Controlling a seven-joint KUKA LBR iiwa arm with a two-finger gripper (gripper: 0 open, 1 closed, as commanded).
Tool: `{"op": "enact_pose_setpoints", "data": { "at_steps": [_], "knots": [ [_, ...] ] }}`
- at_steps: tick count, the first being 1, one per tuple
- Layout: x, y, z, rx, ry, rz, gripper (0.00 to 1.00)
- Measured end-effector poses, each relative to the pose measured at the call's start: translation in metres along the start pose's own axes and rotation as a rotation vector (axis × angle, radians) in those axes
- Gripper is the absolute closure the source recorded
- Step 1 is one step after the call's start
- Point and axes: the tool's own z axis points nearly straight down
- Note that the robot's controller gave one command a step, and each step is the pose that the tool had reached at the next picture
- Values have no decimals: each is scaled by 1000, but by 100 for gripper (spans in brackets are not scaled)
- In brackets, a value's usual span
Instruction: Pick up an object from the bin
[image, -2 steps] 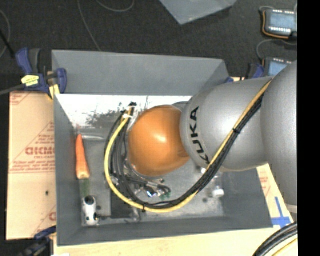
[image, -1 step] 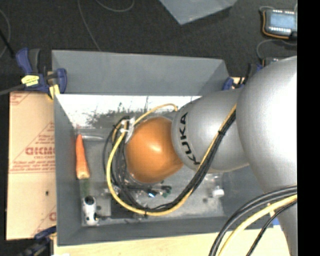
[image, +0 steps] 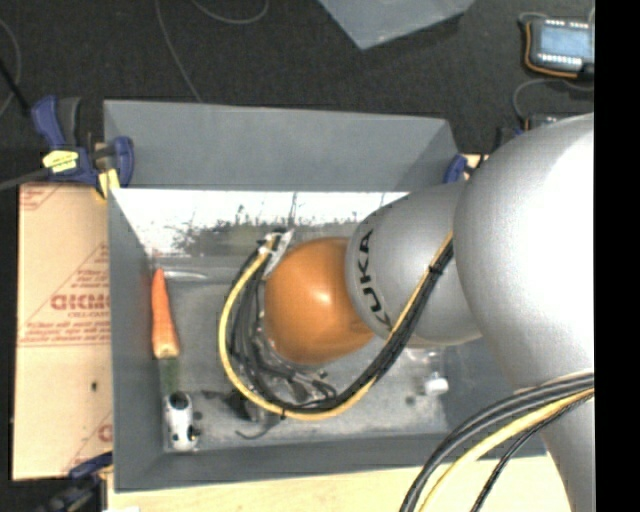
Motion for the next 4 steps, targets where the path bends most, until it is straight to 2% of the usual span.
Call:
{"op": "enact_pose_setpoints", "data": {
  "at_steps": [2, 4],
  "knots": [
    [0, 0, -1, 0, 0, 0, 100],
    [2, 0, -28, -1, 8, 1, 100]
  ]
}}
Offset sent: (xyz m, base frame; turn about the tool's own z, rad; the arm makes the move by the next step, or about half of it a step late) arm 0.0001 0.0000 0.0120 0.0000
